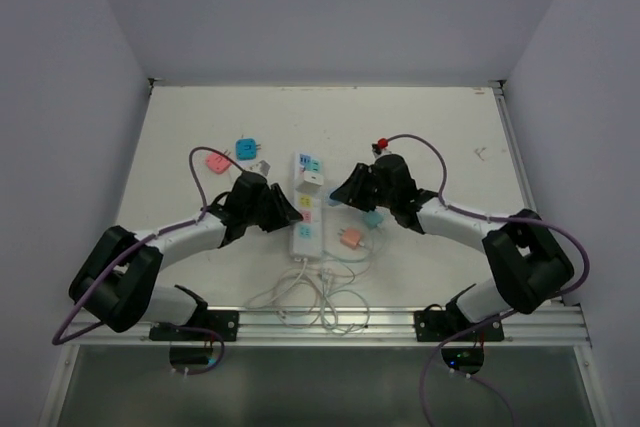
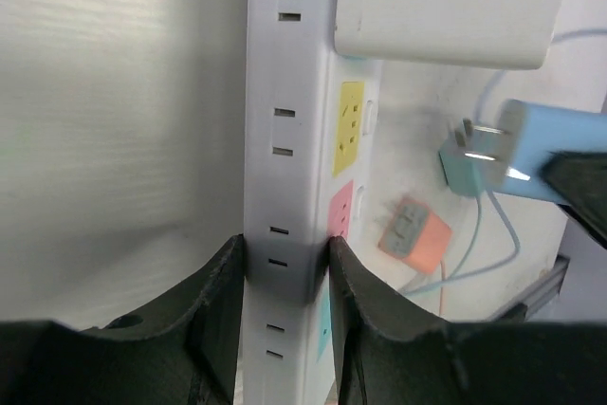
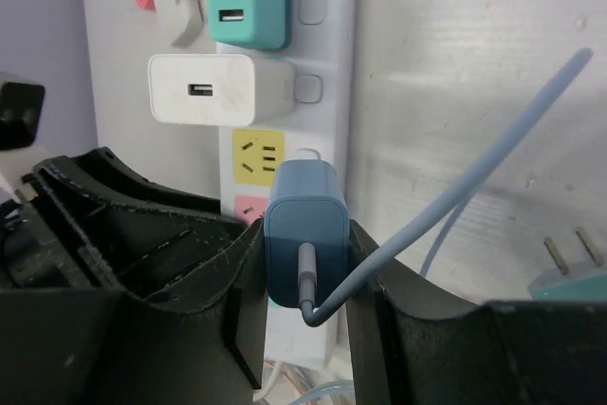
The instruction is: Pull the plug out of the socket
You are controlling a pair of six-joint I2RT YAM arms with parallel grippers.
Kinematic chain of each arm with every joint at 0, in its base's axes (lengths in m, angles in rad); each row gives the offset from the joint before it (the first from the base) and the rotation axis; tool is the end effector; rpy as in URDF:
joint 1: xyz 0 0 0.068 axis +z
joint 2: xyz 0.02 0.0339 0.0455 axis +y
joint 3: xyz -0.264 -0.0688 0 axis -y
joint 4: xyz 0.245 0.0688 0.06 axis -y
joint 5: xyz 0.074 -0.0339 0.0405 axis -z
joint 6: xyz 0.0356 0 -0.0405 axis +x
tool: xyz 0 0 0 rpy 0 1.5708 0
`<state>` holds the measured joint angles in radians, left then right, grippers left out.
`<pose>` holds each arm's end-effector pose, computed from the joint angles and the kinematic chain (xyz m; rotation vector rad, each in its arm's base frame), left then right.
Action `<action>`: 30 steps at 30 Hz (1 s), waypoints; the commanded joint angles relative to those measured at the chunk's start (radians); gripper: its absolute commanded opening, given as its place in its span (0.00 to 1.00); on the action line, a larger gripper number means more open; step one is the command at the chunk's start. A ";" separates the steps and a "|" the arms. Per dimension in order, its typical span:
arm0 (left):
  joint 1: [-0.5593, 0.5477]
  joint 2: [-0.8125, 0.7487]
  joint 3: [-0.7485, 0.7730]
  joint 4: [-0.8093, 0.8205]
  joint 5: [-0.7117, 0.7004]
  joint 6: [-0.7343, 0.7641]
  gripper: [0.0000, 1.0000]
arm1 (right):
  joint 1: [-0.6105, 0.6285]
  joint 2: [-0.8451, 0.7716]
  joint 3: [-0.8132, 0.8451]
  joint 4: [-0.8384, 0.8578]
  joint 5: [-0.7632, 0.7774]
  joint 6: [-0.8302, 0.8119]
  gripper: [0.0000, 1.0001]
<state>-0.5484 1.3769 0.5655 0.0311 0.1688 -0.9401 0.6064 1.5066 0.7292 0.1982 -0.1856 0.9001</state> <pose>0.2178 -0.1401 0.1594 -0.4049 2.4997 -0.8727 0.2518 0.1826 0.1882 0.2256 2.3288 1.0231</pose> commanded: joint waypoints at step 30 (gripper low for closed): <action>0.068 -0.214 -0.064 -0.206 -0.130 0.095 0.62 | -0.362 -0.147 -0.002 -0.227 0.021 -0.248 0.88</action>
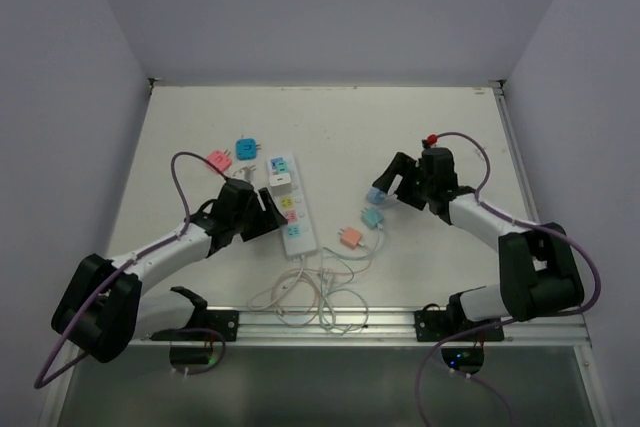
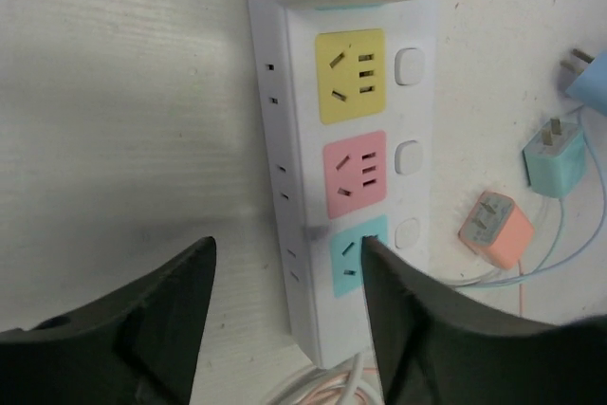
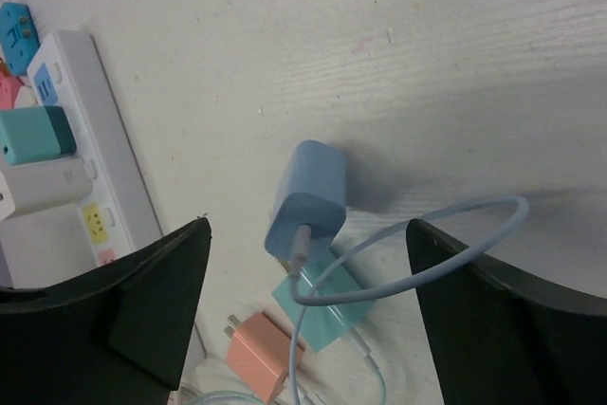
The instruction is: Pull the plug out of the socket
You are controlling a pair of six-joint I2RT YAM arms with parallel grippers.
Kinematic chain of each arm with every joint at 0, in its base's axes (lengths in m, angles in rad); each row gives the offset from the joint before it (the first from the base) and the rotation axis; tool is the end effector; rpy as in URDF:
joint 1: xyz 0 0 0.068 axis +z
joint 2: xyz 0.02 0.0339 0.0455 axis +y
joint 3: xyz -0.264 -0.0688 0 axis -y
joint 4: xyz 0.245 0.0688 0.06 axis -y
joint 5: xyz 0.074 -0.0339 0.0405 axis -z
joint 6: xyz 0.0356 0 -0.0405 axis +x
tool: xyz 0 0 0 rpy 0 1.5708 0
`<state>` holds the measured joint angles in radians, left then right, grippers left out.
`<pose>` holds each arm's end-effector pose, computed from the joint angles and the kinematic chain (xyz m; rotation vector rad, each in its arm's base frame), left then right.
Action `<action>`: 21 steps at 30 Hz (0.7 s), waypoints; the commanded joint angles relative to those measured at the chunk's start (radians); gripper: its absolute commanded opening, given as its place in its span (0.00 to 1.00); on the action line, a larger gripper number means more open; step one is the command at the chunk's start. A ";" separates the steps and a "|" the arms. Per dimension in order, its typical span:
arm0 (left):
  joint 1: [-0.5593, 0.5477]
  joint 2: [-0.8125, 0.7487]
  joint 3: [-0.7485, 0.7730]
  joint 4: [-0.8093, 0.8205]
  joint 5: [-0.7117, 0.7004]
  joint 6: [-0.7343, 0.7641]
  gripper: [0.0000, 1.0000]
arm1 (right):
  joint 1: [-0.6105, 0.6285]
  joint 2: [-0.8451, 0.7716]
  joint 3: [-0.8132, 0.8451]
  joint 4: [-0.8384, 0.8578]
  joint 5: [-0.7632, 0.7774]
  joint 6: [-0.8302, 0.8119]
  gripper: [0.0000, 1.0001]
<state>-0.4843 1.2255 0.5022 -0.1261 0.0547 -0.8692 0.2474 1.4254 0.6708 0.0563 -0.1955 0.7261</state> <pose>0.1994 -0.1071 0.1625 -0.4591 2.4929 -0.6528 0.2744 0.0764 0.1806 0.4545 2.3172 0.7189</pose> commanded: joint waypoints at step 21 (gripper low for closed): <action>0.296 -0.317 0.058 -0.234 0.106 0.231 1.00 | 0.573 -0.060 0.300 -0.332 0.442 -0.171 0.99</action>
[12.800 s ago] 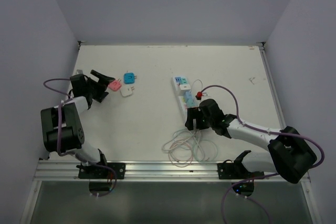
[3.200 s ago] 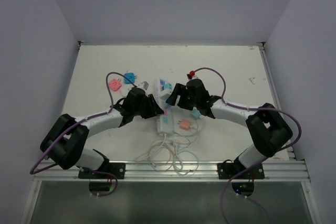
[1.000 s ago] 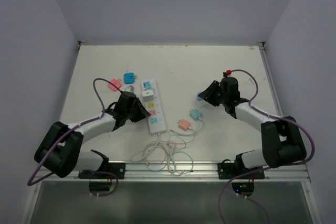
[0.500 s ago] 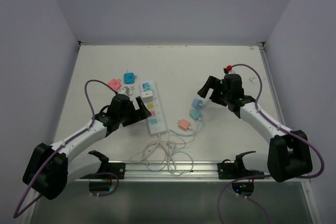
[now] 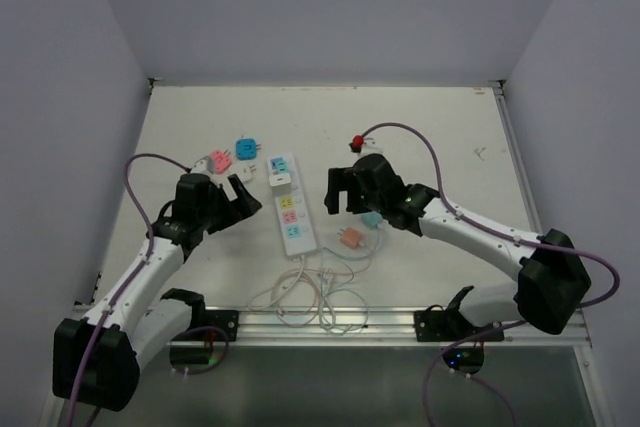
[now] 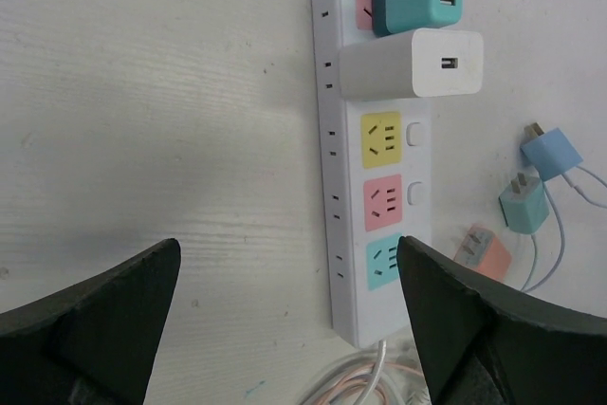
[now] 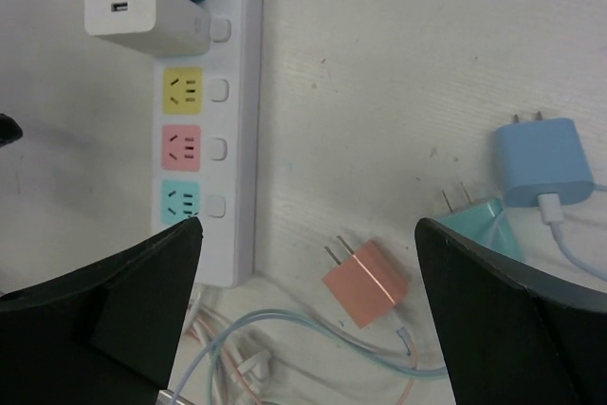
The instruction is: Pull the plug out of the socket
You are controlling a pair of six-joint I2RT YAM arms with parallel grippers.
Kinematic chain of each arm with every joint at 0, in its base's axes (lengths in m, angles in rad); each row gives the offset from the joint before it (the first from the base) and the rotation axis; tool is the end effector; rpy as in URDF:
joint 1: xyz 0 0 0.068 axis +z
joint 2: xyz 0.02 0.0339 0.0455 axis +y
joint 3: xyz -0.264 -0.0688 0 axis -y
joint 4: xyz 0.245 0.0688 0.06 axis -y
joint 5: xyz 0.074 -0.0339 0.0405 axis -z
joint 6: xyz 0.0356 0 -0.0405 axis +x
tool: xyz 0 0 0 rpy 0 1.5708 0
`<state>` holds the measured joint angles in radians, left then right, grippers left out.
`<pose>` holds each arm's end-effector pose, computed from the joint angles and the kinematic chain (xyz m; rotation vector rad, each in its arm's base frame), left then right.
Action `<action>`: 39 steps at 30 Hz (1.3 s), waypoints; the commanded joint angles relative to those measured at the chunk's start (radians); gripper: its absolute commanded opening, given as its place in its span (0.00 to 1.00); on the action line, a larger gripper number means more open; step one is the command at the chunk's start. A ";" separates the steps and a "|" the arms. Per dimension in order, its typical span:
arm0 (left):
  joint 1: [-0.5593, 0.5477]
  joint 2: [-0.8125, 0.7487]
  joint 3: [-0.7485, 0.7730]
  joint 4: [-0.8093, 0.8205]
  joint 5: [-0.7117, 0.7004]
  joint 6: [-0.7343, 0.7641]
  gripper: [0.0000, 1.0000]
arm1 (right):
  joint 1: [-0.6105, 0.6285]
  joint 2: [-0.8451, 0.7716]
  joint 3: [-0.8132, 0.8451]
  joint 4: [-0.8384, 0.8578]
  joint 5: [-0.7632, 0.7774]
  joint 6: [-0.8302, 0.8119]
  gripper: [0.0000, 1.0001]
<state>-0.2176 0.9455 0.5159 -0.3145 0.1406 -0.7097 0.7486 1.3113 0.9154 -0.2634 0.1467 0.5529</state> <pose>0.1879 -0.0467 0.2061 -0.5105 2.3358 -0.6193 0.2144 0.1921 0.2626 -0.1408 2.2741 0.5430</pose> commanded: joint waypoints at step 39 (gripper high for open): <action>0.081 -0.090 -0.077 0.057 0.152 -0.043 1.00 | 0.373 0.404 0.047 0.232 0.088 0.205 0.00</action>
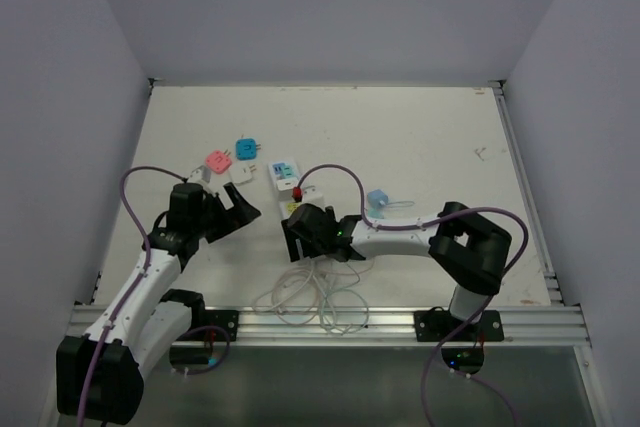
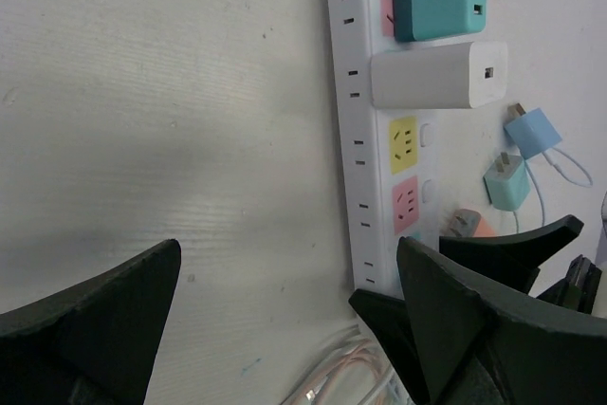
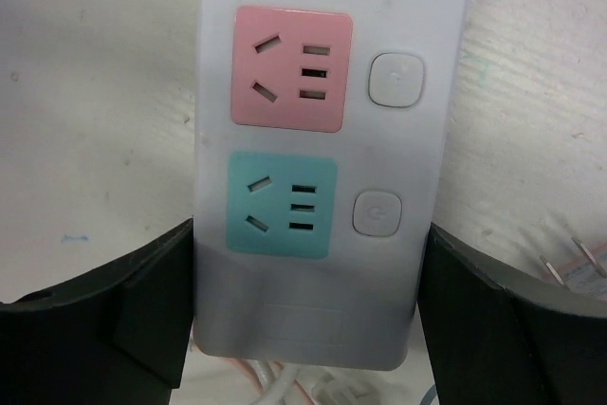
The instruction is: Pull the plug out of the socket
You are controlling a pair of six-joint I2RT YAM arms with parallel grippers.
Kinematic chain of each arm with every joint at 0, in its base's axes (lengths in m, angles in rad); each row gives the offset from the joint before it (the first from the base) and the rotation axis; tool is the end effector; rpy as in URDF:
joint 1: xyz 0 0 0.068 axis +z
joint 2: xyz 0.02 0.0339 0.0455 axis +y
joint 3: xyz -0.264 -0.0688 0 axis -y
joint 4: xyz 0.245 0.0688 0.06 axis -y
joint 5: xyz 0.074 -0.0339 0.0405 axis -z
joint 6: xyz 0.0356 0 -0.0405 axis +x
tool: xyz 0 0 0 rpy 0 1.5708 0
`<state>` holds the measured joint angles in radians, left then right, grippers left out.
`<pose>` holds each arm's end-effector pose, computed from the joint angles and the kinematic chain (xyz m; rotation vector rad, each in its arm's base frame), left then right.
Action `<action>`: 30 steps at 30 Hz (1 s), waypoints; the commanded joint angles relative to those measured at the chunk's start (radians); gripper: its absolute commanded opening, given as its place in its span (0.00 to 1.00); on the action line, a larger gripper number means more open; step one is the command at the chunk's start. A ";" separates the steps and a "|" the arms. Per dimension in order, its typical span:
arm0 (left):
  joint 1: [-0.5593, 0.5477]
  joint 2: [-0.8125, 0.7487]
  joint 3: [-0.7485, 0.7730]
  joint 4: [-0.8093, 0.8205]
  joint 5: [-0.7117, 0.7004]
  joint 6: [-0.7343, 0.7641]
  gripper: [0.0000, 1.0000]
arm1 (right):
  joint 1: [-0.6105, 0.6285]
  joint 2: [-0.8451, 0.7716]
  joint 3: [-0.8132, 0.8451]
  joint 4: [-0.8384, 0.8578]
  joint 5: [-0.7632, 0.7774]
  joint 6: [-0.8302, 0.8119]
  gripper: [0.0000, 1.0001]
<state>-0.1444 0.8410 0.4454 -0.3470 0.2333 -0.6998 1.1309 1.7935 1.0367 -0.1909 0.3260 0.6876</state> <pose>0.1702 -0.0331 0.1978 -0.5366 2.3310 -0.6855 0.1638 0.3213 0.1589 -0.4177 2.4518 0.3802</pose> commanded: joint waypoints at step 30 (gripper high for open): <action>-0.193 0.302 -0.065 0.422 -0.083 -0.342 0.75 | -0.036 -0.072 -0.311 0.680 -0.364 0.242 0.00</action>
<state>-0.3298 1.1385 0.4156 -0.0147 0.1673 -1.0065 1.0954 1.7046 0.7280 0.3946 0.0029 0.8967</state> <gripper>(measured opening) 0.757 0.827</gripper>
